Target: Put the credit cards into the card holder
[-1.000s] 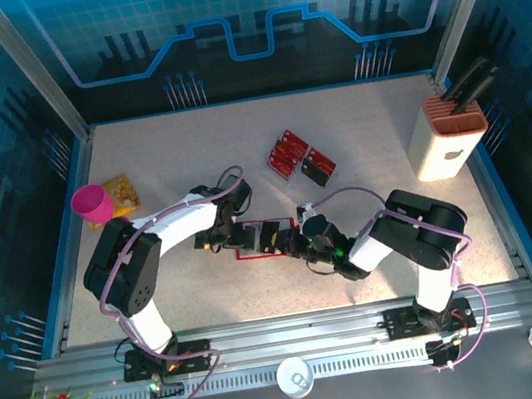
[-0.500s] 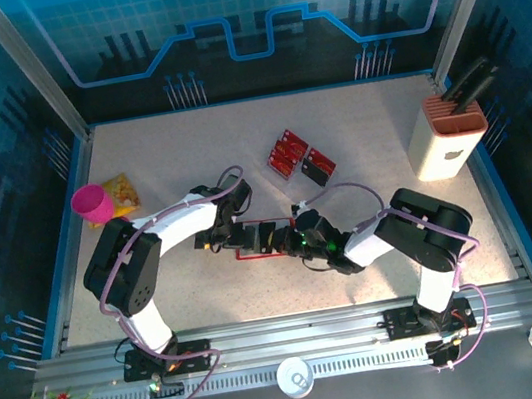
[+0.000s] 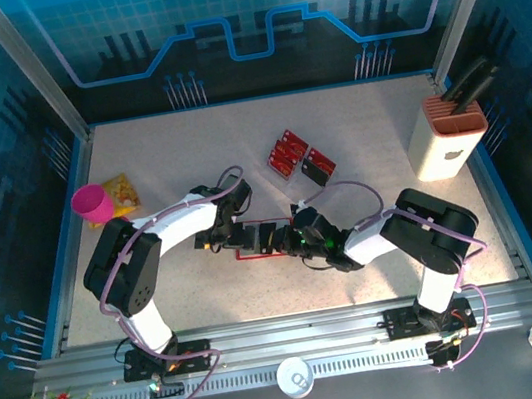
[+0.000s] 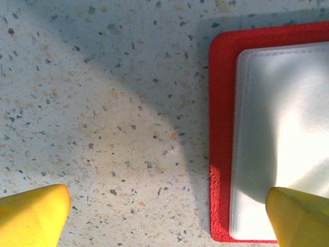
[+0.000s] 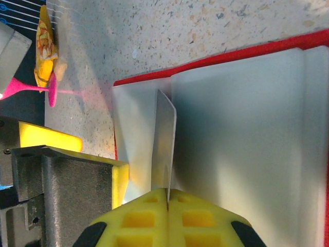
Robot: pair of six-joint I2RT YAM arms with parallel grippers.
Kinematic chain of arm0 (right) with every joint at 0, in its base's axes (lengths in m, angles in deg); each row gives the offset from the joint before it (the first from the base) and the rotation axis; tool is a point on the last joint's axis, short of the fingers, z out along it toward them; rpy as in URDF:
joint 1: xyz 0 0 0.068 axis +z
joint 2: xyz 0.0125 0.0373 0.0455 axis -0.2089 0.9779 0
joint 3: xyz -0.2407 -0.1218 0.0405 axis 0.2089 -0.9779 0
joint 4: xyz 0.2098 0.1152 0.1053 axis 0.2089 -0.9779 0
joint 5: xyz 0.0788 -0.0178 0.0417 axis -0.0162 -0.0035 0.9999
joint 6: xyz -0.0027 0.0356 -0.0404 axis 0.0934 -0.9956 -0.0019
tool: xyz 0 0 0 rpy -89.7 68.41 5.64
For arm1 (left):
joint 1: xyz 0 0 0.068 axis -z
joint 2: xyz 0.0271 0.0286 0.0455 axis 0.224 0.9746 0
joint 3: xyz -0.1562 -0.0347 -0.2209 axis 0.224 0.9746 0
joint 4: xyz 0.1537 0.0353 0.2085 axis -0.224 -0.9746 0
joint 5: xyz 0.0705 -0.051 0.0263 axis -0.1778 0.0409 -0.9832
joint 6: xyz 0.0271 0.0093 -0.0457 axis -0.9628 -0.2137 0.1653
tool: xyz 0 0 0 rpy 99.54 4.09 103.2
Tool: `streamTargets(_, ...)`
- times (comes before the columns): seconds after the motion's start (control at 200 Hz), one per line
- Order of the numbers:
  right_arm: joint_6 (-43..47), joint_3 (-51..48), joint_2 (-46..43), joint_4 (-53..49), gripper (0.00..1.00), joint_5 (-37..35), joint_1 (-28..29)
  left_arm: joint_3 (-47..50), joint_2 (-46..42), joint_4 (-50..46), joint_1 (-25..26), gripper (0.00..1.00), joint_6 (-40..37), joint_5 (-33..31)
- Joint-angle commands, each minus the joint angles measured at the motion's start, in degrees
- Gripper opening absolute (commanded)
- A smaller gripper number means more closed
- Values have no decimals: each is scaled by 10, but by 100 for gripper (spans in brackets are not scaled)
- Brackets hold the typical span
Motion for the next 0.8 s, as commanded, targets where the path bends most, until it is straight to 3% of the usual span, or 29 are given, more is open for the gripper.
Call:
streamTargets(0.0, -3, 11, 12, -54, 0, 39, -2, 13, 13, -4, 2, 99, 6, 2)
streamTargets(0.52, -4, 49, 62, -67, 0, 117, -13, 12, 10, 1, 2, 99, 10, 6)
streamTargets(0.675, 47, 77, 27, -144, 31, 143, -29, -13, -3, -7, -2, 99, 15, 14)
streamTargets(0.795, 107, 108, -28, -251, 39, 143, -44, -39, -24, -13, -16, 99, 25, 27)
